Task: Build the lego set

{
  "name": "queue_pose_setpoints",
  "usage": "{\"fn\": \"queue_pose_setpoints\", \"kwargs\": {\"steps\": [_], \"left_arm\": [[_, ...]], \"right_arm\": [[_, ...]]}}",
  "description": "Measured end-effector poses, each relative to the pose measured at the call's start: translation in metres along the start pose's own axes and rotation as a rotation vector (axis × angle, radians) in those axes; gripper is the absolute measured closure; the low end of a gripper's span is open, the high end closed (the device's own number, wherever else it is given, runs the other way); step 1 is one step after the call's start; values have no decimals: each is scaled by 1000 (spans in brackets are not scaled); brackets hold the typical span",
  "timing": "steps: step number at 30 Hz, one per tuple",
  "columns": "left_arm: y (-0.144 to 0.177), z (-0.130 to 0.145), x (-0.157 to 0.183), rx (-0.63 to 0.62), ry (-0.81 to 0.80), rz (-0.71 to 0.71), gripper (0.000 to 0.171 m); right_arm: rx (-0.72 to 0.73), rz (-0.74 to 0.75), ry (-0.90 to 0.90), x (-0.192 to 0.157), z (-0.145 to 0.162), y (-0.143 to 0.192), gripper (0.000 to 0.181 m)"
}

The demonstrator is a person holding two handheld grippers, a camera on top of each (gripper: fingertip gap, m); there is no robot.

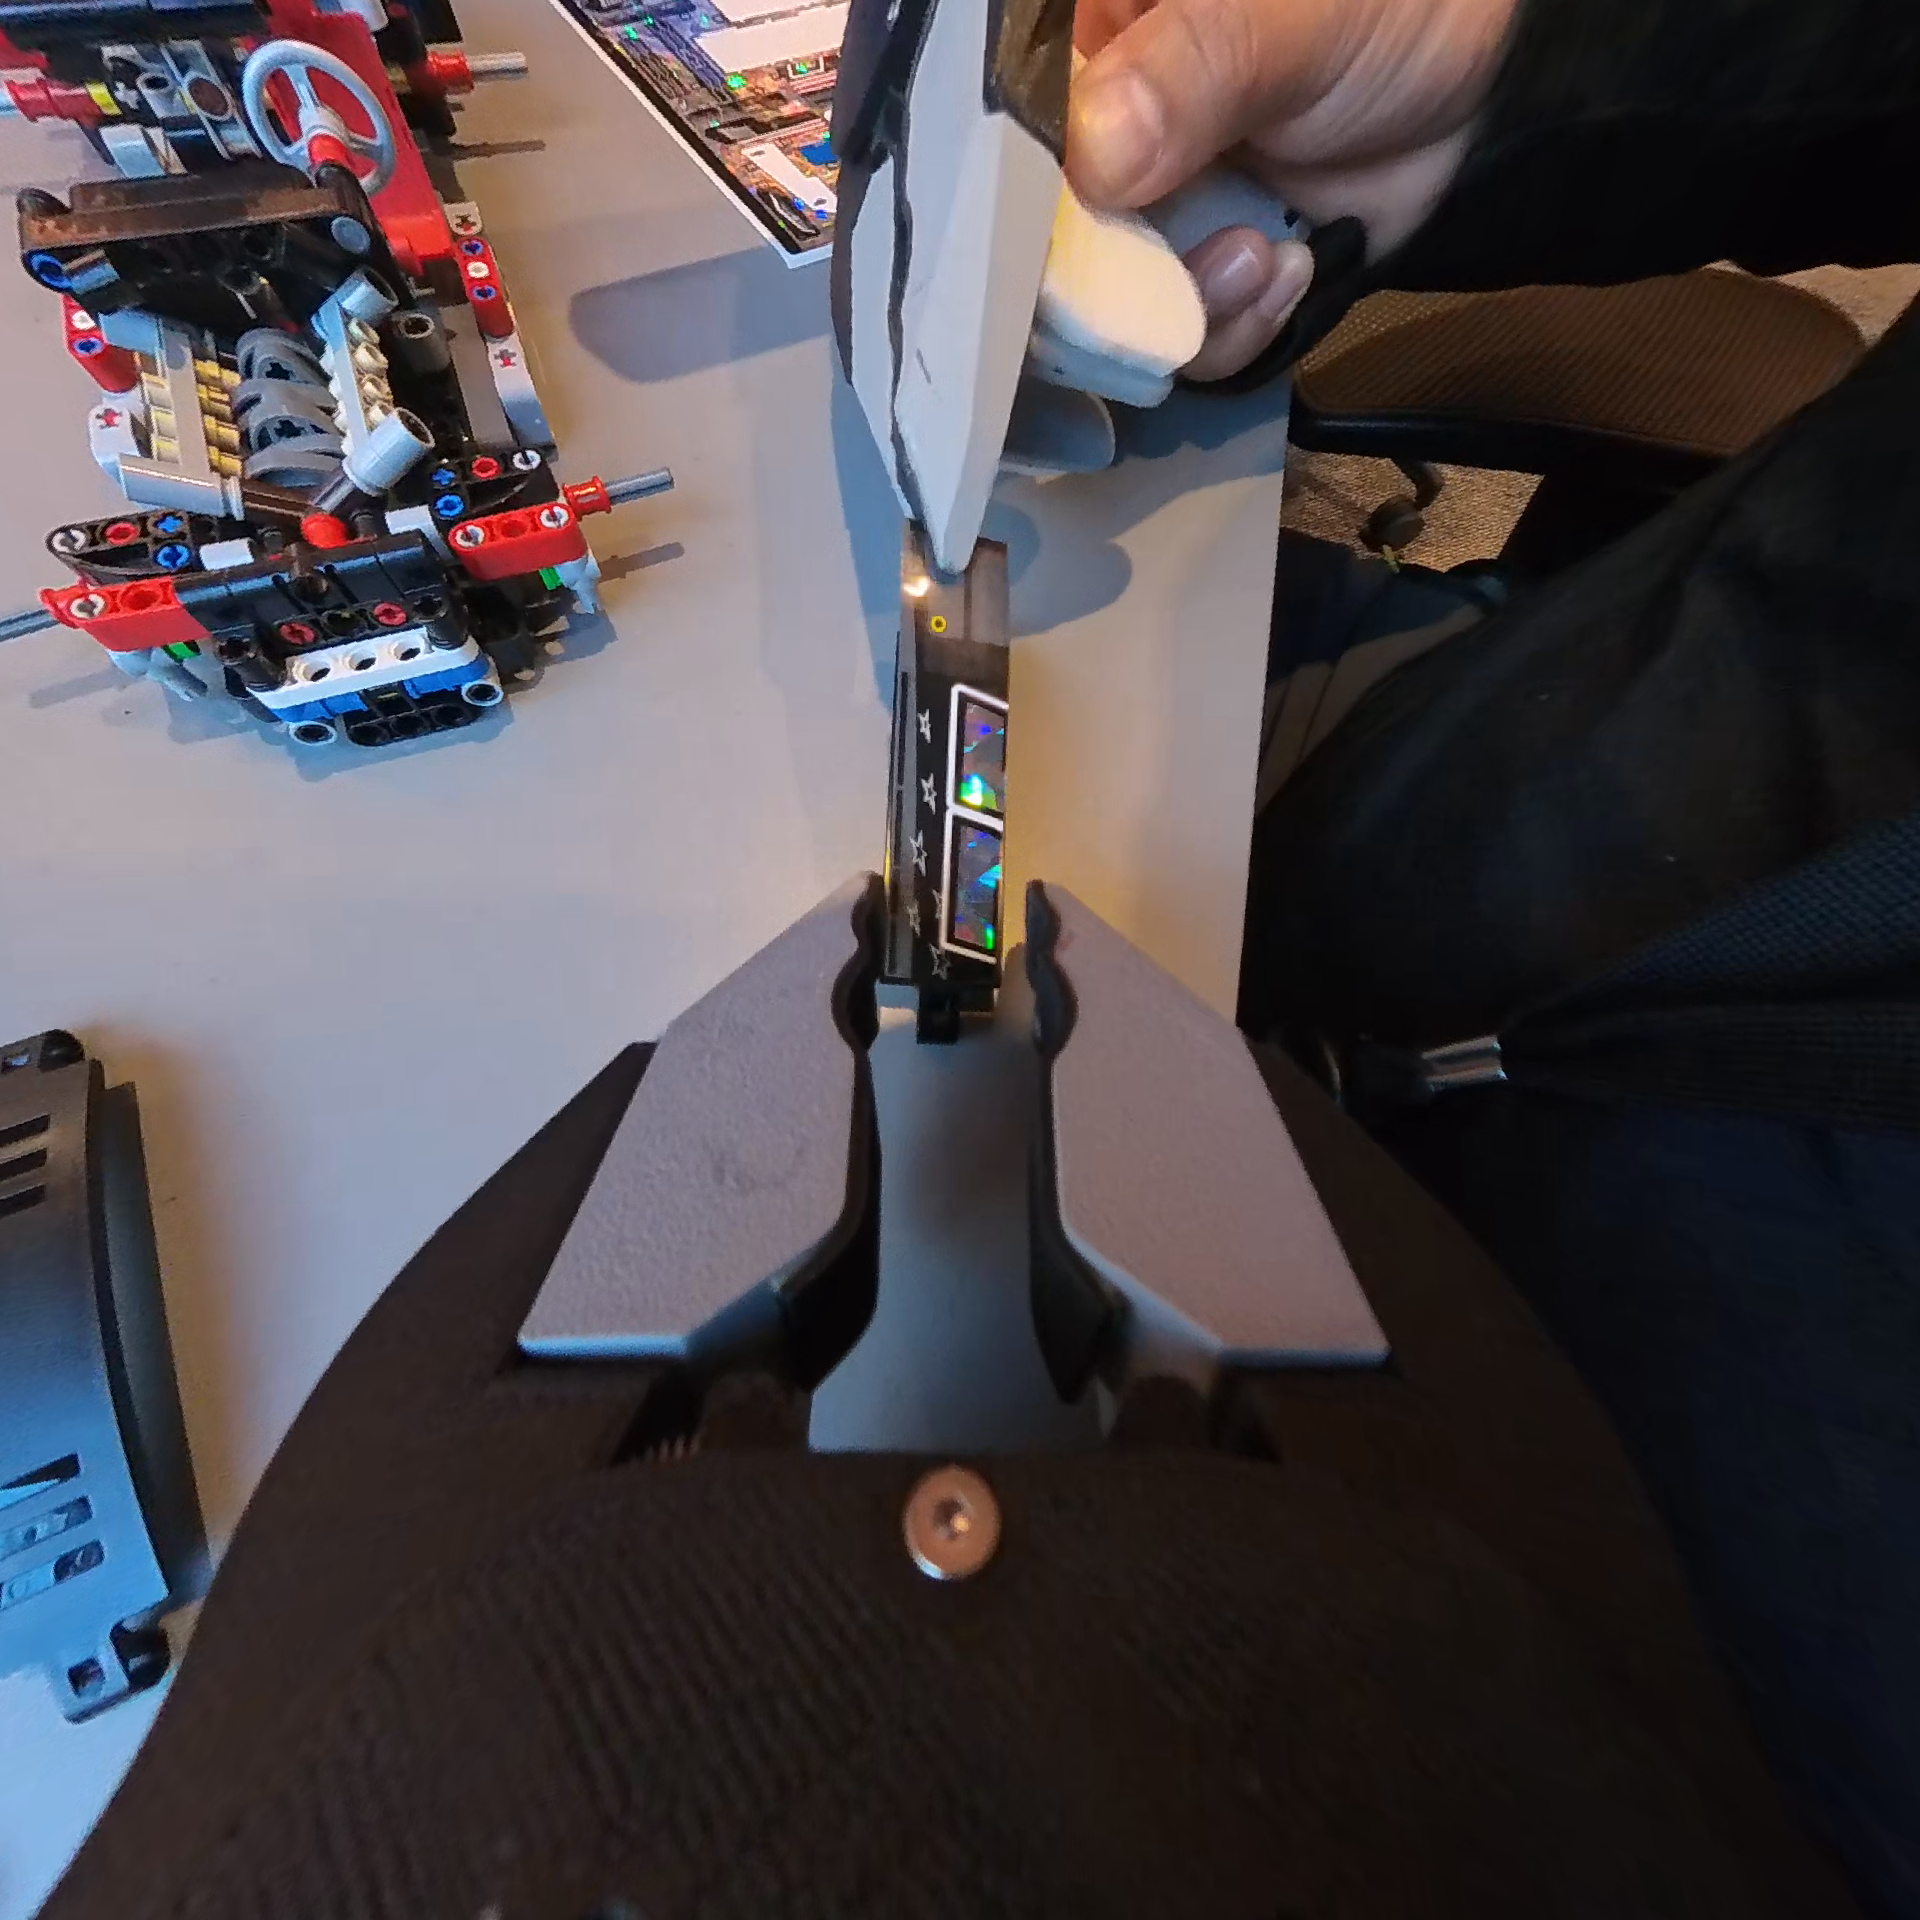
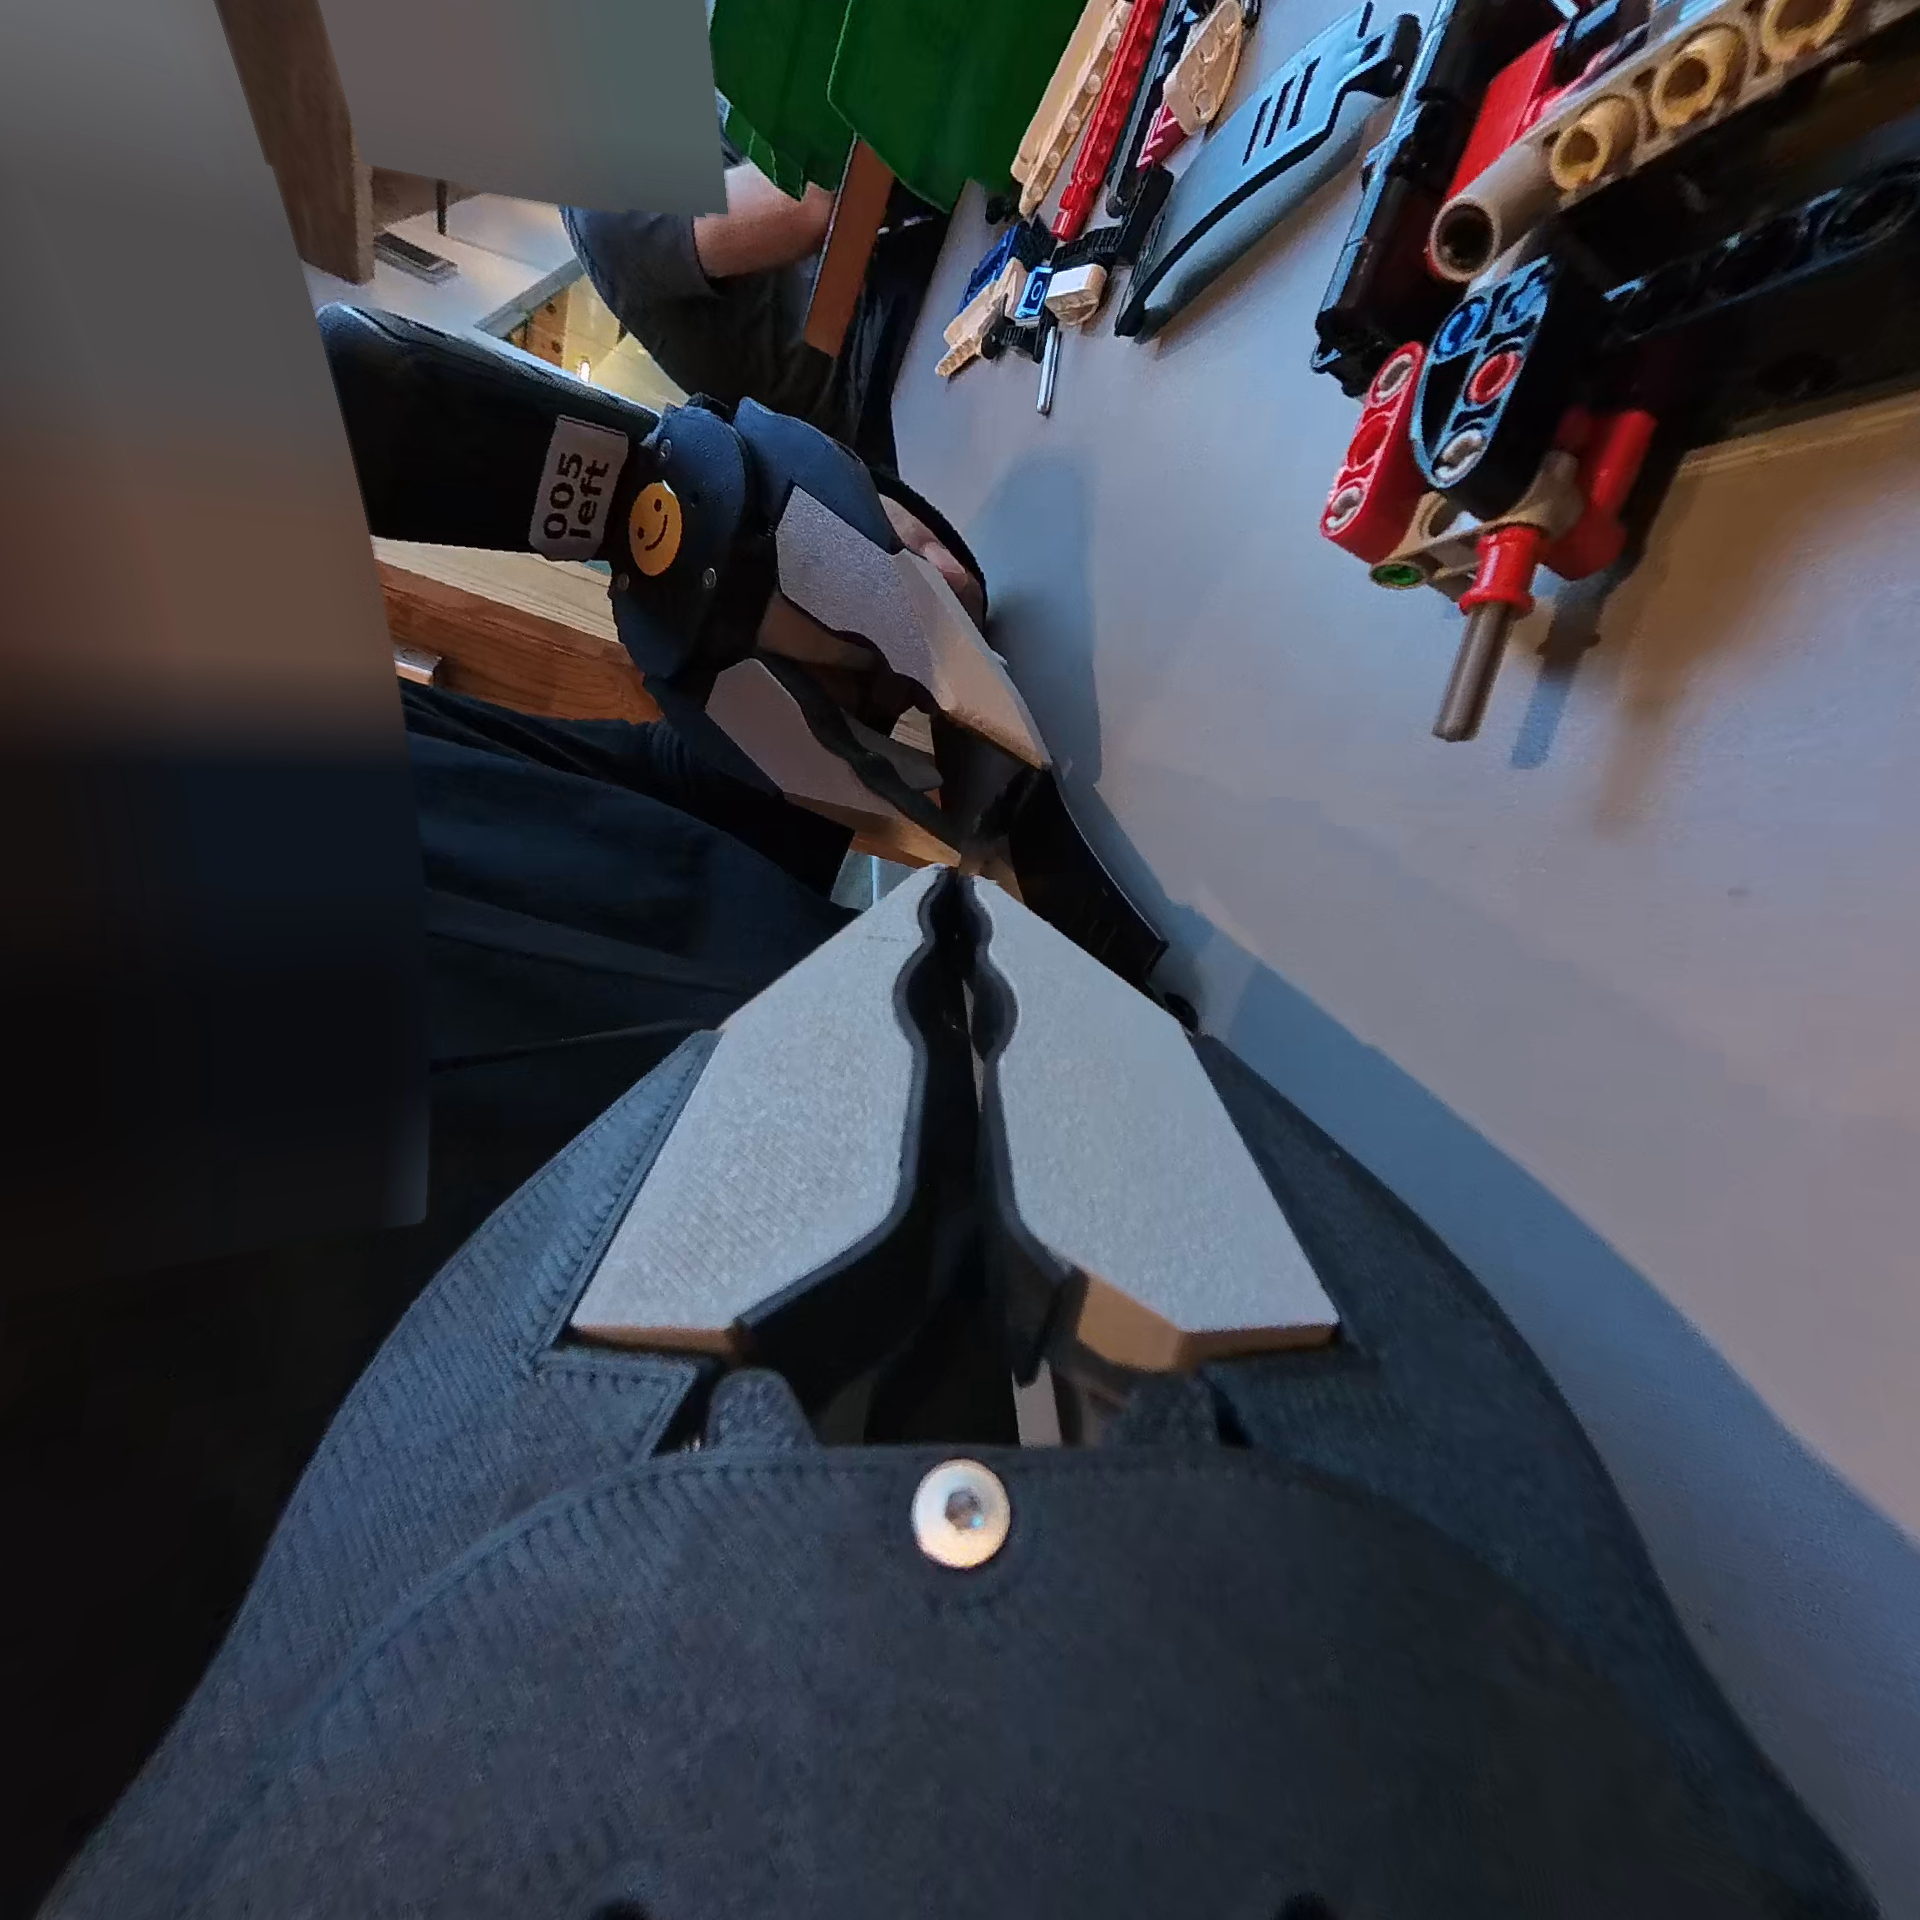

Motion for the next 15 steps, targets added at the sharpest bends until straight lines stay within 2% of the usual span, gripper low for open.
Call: {"fn": "queue_pose_setpoints", "kwargs": {"steps": [9, 15], "left_arm": [[0, 0, 0, -1, 2, -4, 142], [1, 1, -1, 2, 9, -8, 129]], "right_arm": [[3, 2, -4, 1, 1, 1, 181], [4, 11, -14, 3, 2, 1, 181]]}}
Point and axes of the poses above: each gripper's, where its closed fingertips meet, y back along the fingers, z out of its underside, x = y × z across the jaws, the point moved 5 cm from there along y, back along the fingers, and after that the axes turned 3 degrees about z, right-handed, at the moved point
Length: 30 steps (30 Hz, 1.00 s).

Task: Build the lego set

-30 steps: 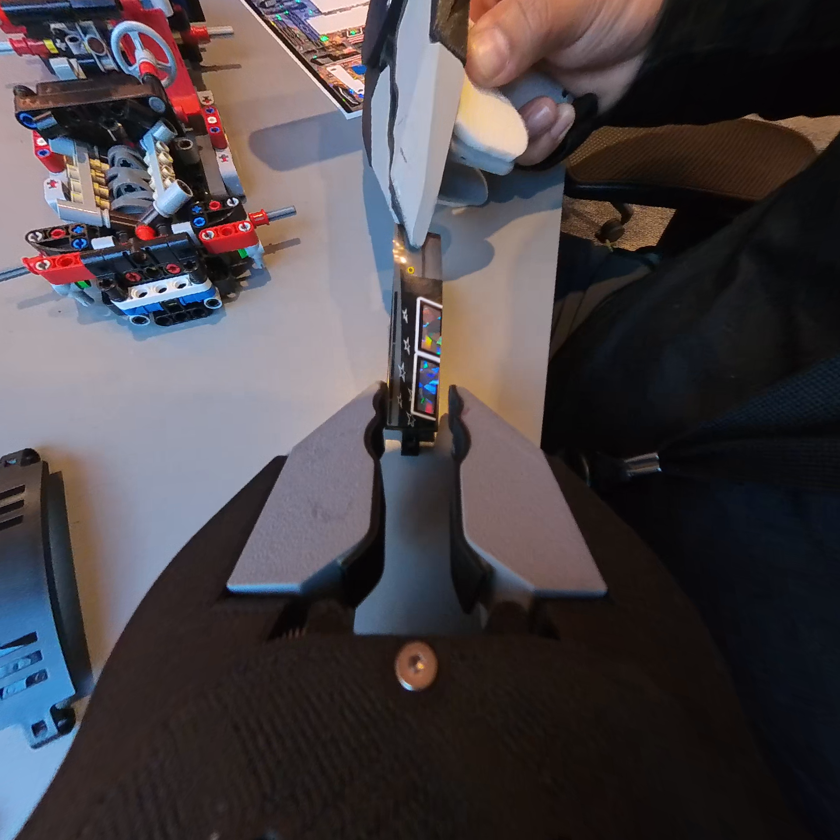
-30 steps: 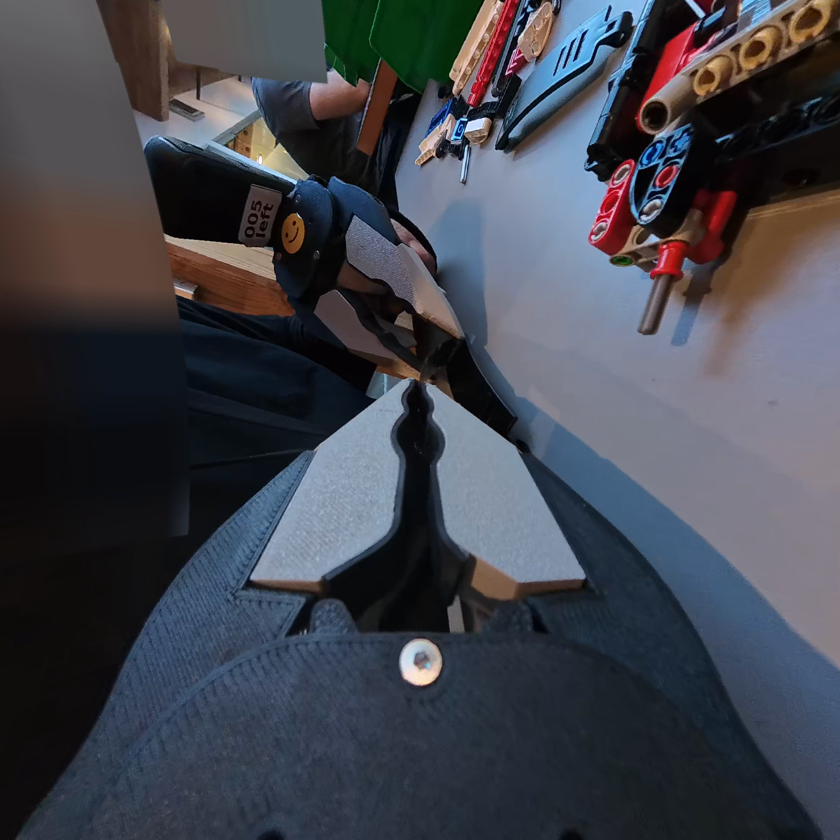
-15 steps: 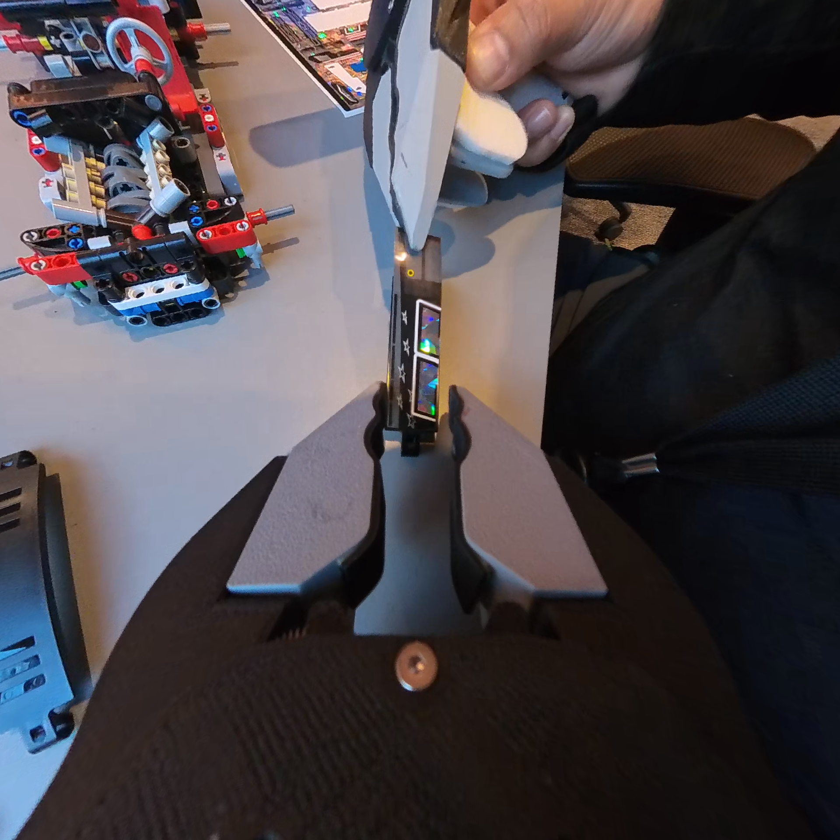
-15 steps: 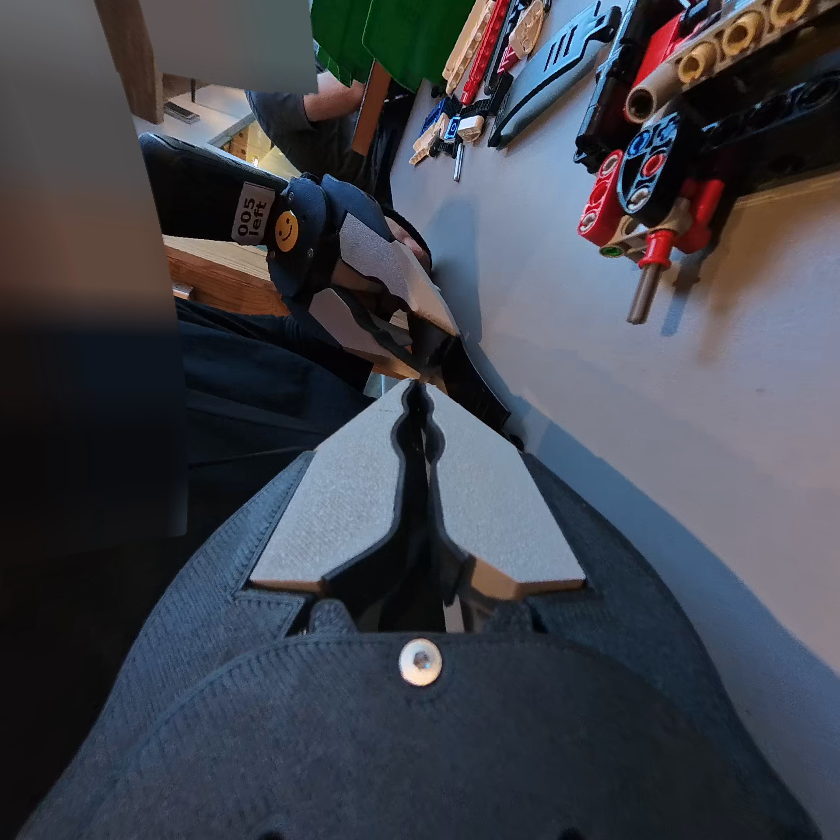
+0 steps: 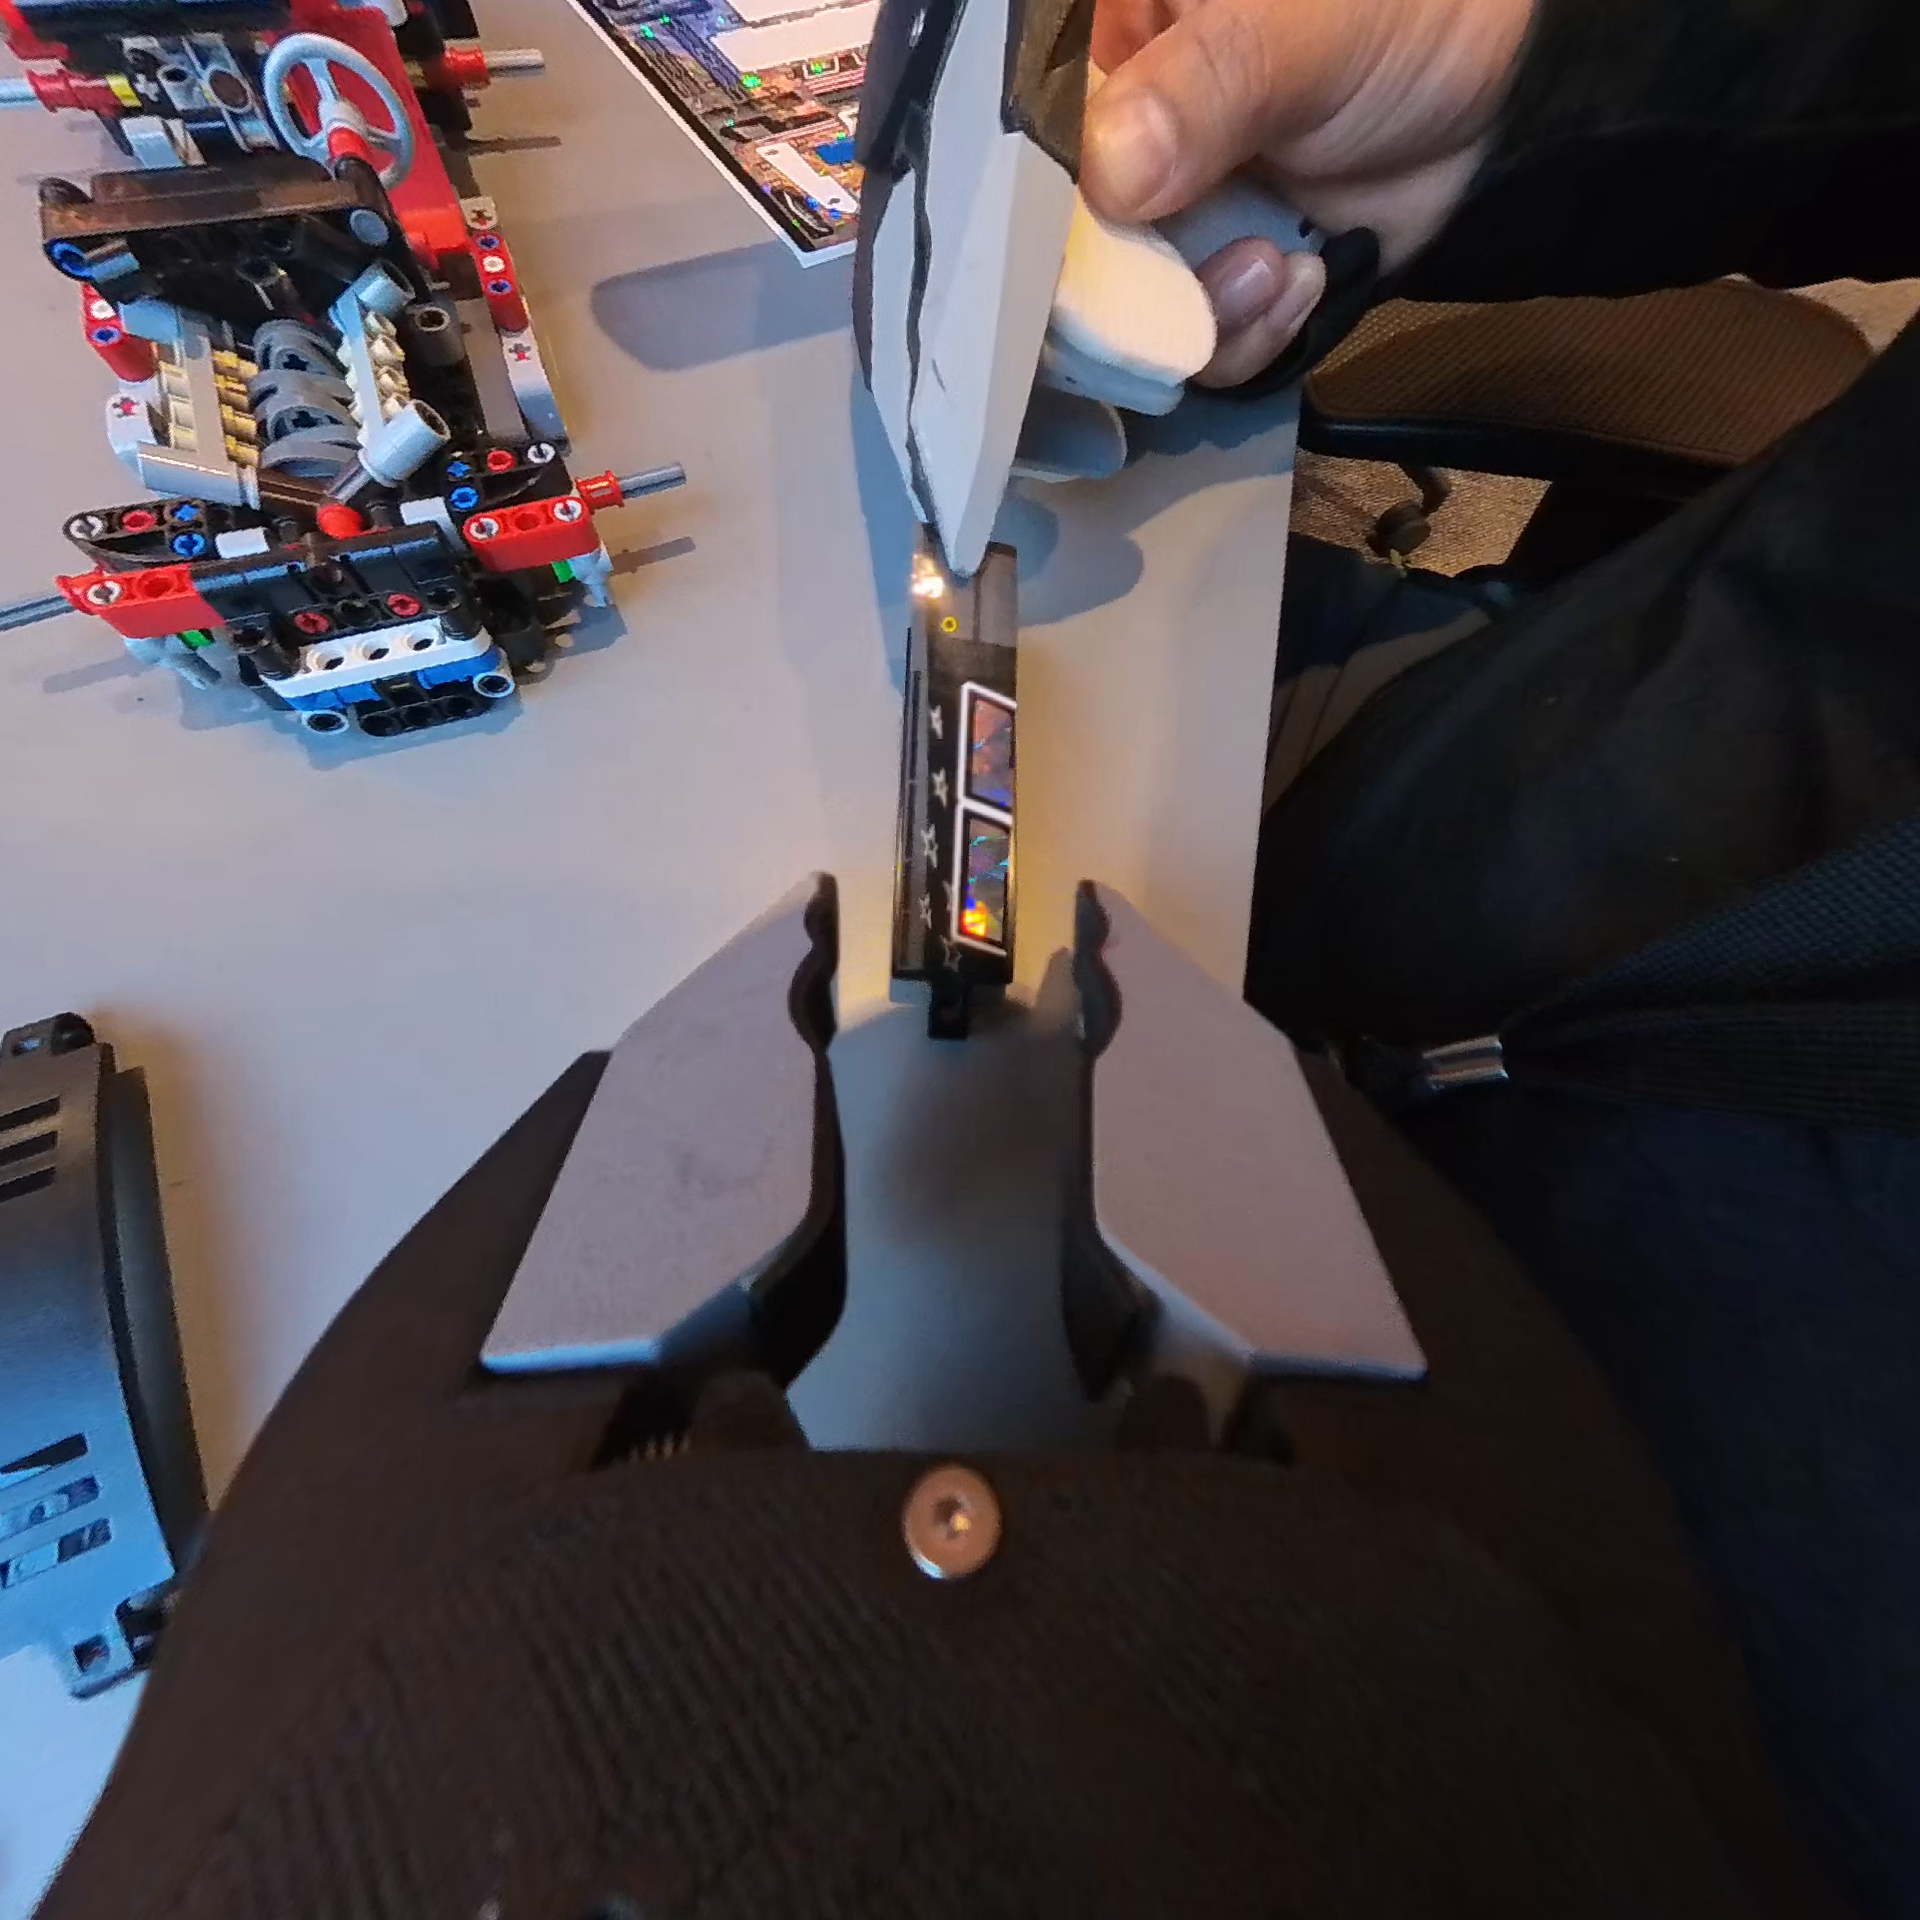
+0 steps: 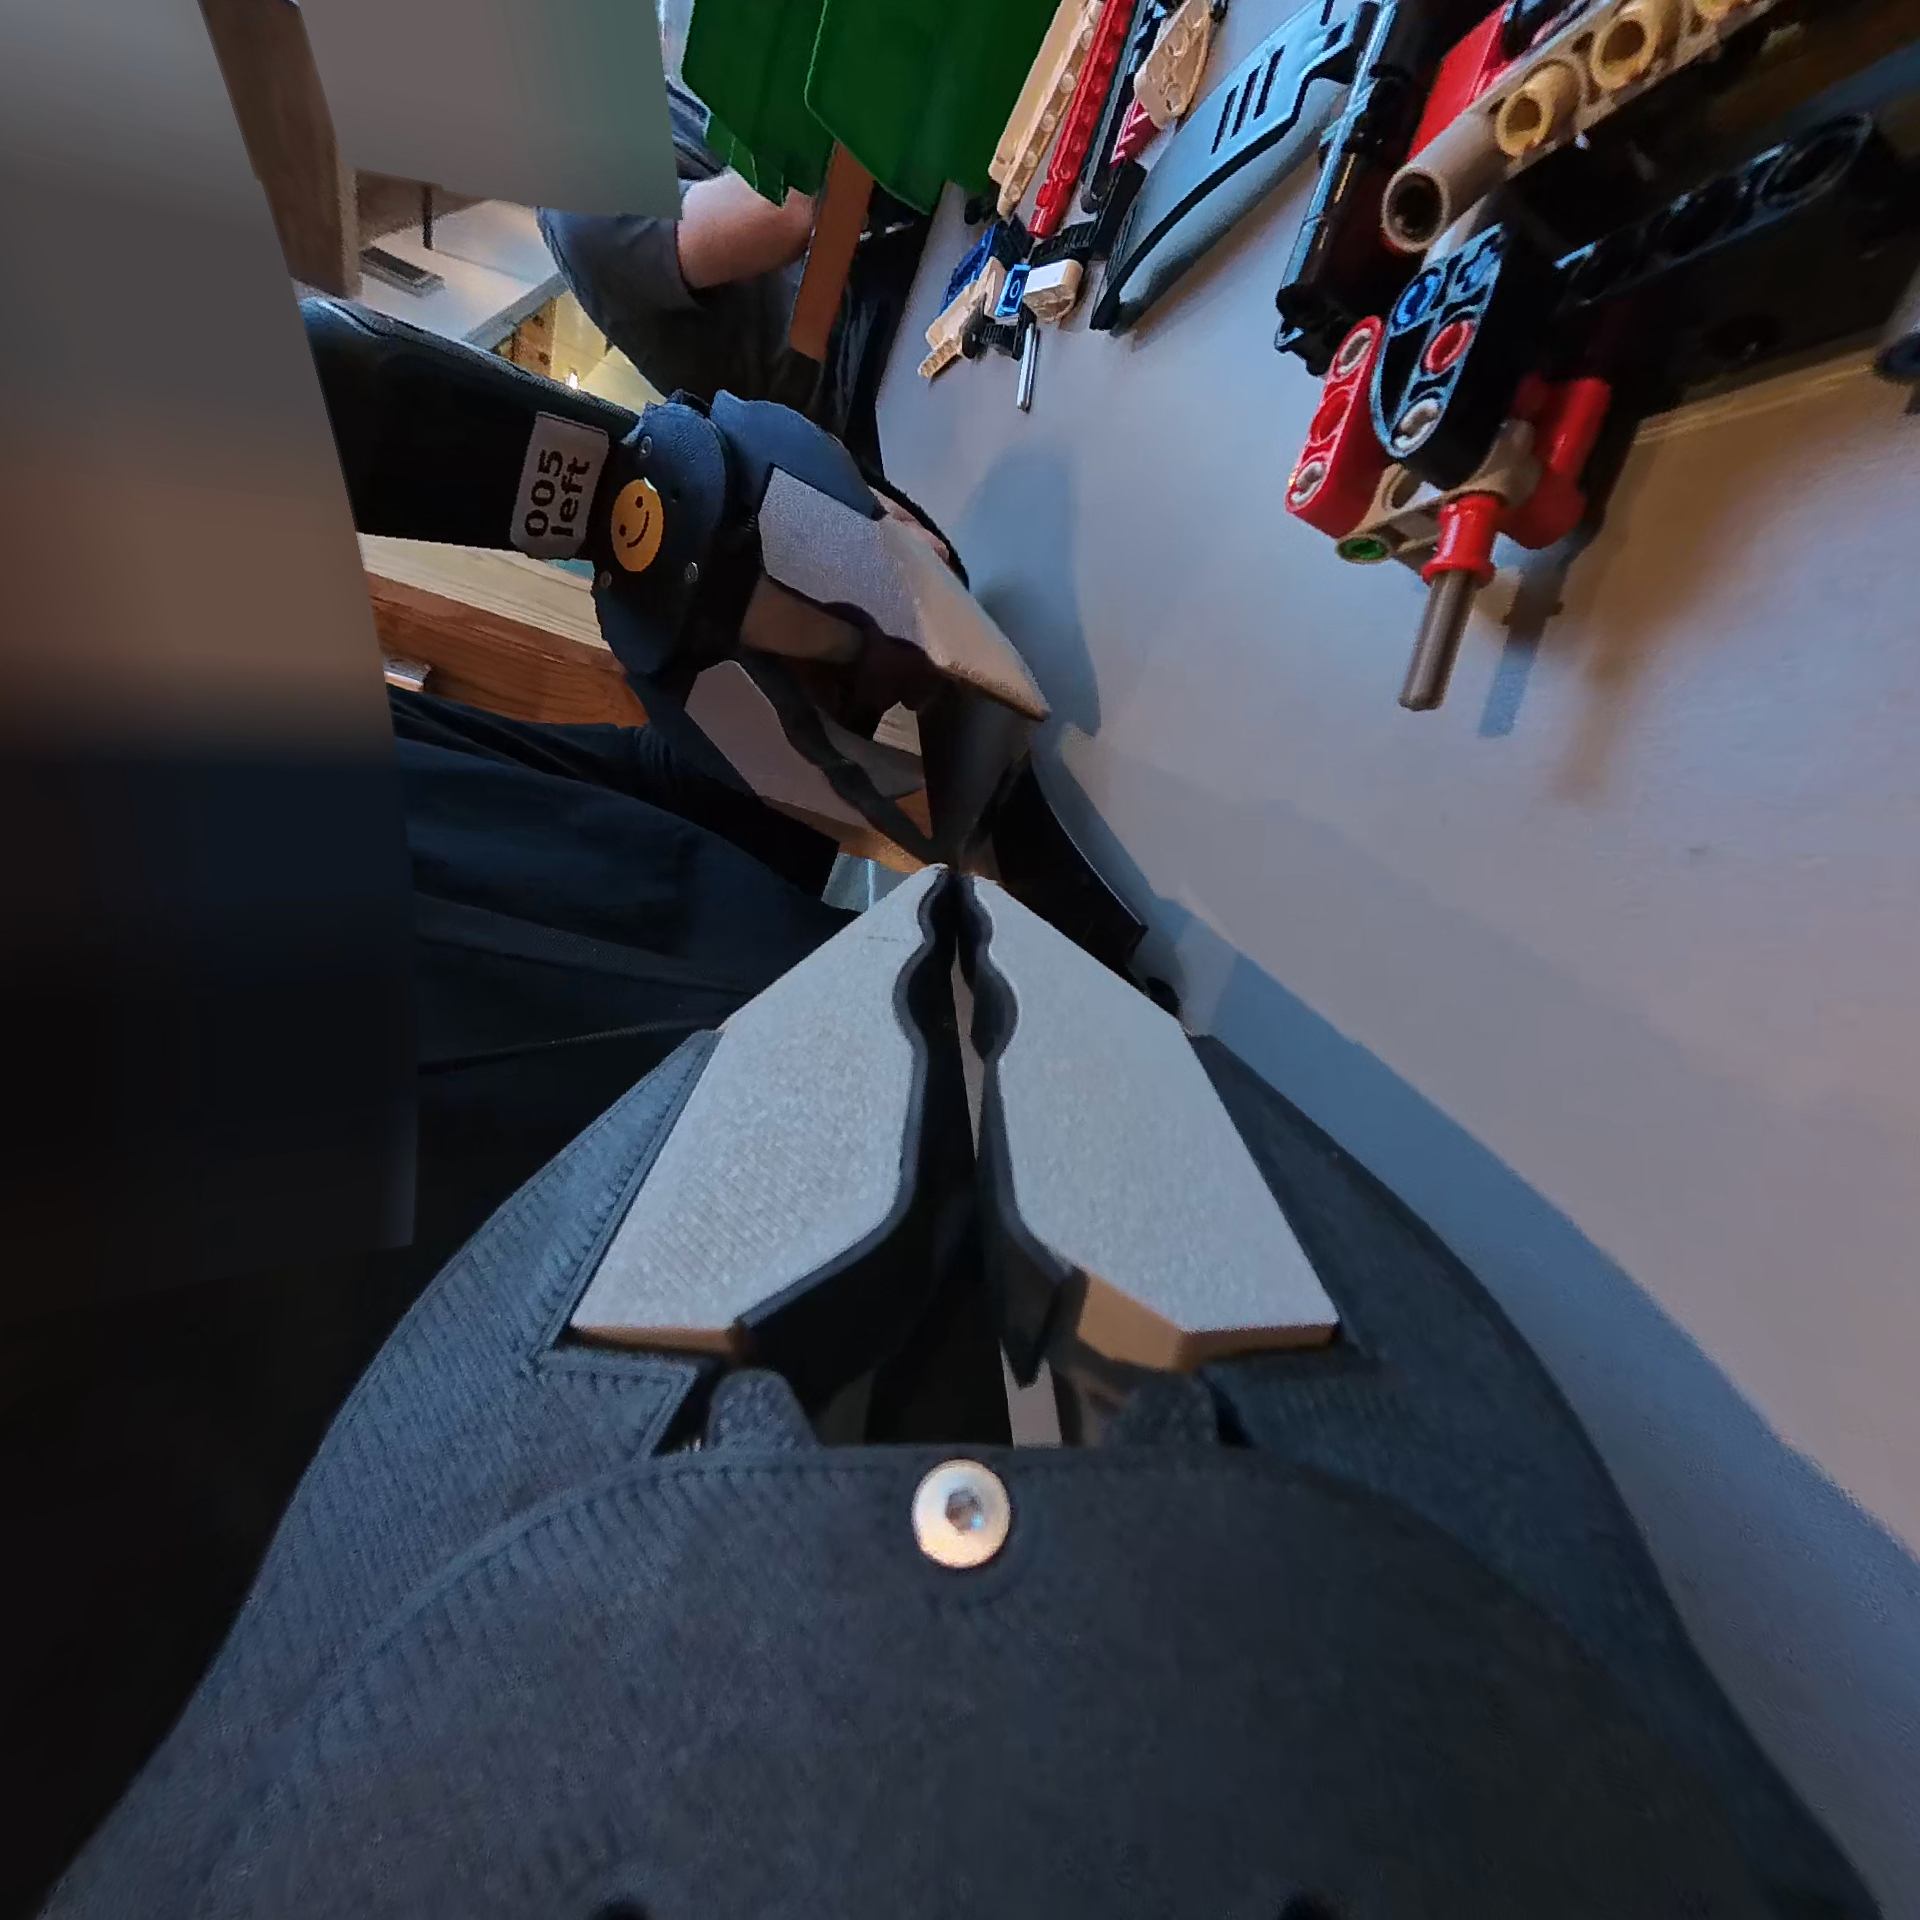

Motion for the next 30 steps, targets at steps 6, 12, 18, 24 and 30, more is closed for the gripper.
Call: {"fn": "queue_pose_setpoints", "kwargs": {"steps": [6, 12, 18, 24, 30], "left_arm": [[2, 4, -1, -15, 2, -13, 126], [1, 5, -1, -28, -4, -15, 126], [3, 5, 0, -16, -11, -18, 127], [9, 2, 3, 32, -32, -12, 128], [10, 5, 5, 19, -42, -1, 128]], "right_arm": [[5, 3, -5, 0, 1, 0, 181], [8, 10, -10, 1, 2, 0, 181], [-1, 20, -11, 2, 3, -1, 181], [-2, 33, -12, 3, 3, -1, 181], [-1, 41, -16, 4, 3, -1, 181]]}}
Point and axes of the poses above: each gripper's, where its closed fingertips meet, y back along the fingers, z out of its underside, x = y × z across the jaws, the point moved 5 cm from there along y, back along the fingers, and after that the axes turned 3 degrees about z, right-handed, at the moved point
